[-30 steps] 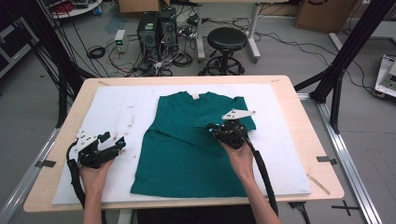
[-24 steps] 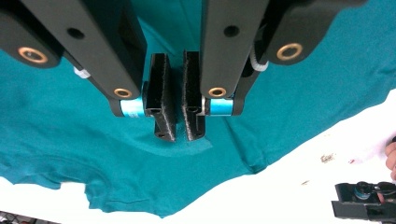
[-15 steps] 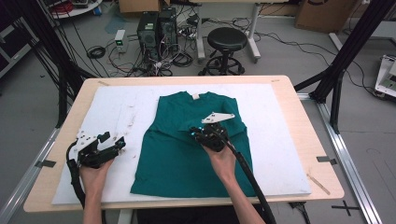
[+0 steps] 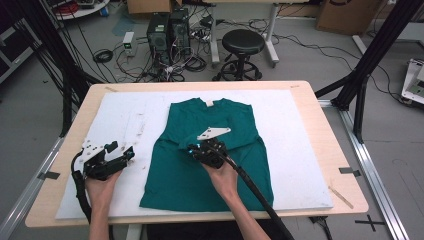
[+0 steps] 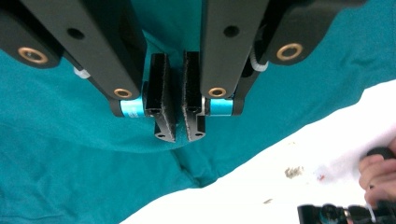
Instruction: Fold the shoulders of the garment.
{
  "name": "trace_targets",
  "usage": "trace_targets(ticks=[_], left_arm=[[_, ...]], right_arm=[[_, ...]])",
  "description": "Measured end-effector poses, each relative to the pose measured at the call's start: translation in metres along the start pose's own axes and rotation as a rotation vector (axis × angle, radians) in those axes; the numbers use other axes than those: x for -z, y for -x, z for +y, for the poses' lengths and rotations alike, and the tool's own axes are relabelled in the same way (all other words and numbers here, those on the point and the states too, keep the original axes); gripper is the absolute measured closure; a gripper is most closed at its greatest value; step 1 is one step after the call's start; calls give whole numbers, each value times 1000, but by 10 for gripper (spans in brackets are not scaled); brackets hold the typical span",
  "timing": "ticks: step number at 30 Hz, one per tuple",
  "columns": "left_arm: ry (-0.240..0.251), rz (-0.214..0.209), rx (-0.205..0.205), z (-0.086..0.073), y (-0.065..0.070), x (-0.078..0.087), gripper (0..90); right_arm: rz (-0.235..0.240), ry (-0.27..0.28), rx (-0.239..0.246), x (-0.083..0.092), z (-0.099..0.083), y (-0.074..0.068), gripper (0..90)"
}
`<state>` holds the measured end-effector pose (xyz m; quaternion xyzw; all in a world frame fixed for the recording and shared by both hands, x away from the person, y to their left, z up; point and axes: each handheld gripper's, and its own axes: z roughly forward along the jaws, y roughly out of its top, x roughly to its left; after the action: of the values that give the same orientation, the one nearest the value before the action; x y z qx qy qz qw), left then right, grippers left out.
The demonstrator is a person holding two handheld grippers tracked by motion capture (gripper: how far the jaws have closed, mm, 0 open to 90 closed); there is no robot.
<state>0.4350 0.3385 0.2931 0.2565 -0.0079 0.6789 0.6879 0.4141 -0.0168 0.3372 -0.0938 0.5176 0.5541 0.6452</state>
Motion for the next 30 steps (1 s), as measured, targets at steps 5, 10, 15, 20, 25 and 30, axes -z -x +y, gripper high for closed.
trace_targets(ticks=[5,10,15,20,25,30], left_arm=[[0,-1,5,0,0,0,310],[-3,-1,6,0,-1,0,310],[-3,0,7,0,-1,0,310],[-4,-2,7,0,-1,0,310],[-3,-2,5,0,-1,0,310],[-5,-2,6,0,-1,-1,310]], right_arm=[[12,-19,2,-4,-6,0,853],[23,-25,-5,-5,-15,-2,852],[38,-32,-15,-4,-18,-5,841],[55,-15,-34,-2,-20,-2,731],[40,45,-47,16,-19,3,408],[-26,37,-58,27,-19,13,320]])
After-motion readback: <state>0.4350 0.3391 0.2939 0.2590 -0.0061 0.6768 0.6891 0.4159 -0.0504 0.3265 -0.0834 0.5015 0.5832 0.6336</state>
